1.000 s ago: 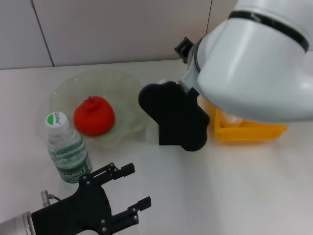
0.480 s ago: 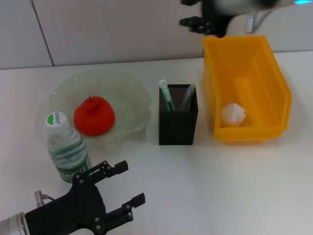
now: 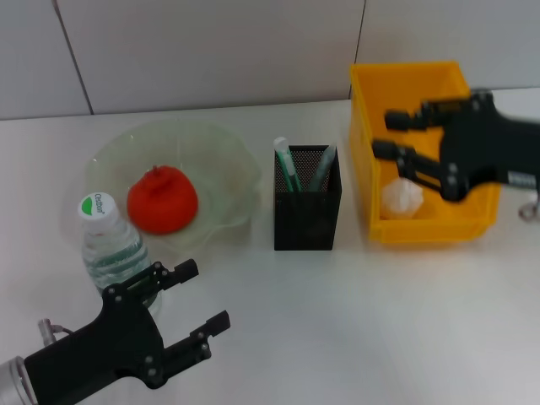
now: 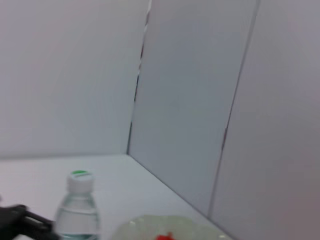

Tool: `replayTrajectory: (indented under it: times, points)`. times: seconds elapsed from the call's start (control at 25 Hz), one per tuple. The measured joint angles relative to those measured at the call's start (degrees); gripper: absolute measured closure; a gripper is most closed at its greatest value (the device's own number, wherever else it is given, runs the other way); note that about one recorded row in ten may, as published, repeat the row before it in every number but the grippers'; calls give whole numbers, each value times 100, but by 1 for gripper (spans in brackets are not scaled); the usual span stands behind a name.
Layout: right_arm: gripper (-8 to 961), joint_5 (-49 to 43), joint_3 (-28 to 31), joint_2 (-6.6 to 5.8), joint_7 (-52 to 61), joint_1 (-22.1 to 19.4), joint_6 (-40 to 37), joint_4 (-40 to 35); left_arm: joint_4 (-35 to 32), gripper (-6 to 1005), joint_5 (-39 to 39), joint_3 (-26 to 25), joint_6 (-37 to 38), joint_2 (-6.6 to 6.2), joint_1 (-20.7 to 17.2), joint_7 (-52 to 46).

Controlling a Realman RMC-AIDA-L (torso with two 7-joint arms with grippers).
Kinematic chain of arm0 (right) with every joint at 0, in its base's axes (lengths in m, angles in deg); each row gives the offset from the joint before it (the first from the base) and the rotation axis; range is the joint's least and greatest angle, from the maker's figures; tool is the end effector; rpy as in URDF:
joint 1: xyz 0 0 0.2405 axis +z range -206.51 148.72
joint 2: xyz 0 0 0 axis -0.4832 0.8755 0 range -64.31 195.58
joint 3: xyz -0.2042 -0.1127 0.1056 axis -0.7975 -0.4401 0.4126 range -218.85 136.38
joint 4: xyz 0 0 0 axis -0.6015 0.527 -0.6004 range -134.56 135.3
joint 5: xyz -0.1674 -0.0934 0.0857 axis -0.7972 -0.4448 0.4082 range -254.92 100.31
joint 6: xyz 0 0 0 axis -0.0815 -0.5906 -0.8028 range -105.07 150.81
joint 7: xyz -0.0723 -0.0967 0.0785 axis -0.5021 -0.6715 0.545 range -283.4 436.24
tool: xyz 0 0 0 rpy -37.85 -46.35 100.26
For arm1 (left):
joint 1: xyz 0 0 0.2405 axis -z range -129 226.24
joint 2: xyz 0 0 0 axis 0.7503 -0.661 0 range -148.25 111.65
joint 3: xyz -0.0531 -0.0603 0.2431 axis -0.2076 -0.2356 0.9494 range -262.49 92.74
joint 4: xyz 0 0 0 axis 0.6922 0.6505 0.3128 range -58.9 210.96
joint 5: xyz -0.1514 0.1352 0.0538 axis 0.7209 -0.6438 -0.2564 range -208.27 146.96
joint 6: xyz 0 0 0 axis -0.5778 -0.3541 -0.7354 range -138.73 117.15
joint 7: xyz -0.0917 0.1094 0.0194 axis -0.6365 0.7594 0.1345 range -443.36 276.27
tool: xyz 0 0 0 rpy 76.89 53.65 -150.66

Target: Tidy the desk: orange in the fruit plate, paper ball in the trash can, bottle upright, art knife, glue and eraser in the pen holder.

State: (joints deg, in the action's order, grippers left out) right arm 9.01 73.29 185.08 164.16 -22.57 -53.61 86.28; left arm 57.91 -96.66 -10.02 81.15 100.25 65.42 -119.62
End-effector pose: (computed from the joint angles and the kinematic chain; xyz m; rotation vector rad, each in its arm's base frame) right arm 0.2008 0.3025 0.0786 -2.4659 0.1344 0.5934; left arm -0.2768 0.2400 -0.0504 -2.4923 -0.2068 -1.0836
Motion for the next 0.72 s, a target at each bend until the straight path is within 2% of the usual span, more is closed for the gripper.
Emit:
replayTrajectory:
  times: [0.12, 0.28, 0.48, 0.6, 0.72]
  points:
    - [586, 613, 36, -5, -797, -99, -320, -1108, 26, 289, 0, -14, -45, 1, 31, 97]
    - [578, 1018, 23, 0, -1868, 35, -691, -2509, 31, 289, 0, -34, -50, 1, 49, 138]
    - [359, 1102, -13, 9, -2525, 438, -802, -3927, 26, 289, 0, -161, -91, 1, 2, 138]
    - [312, 1193, 1, 7, -2939, 666, -886, -4580, 33, 289, 0, -190, -104, 7, -31, 138]
    - [264, 1213, 5, 15, -3196, 766, -900, -4931, 33, 289, 0, -190, -109, 9, -60, 138]
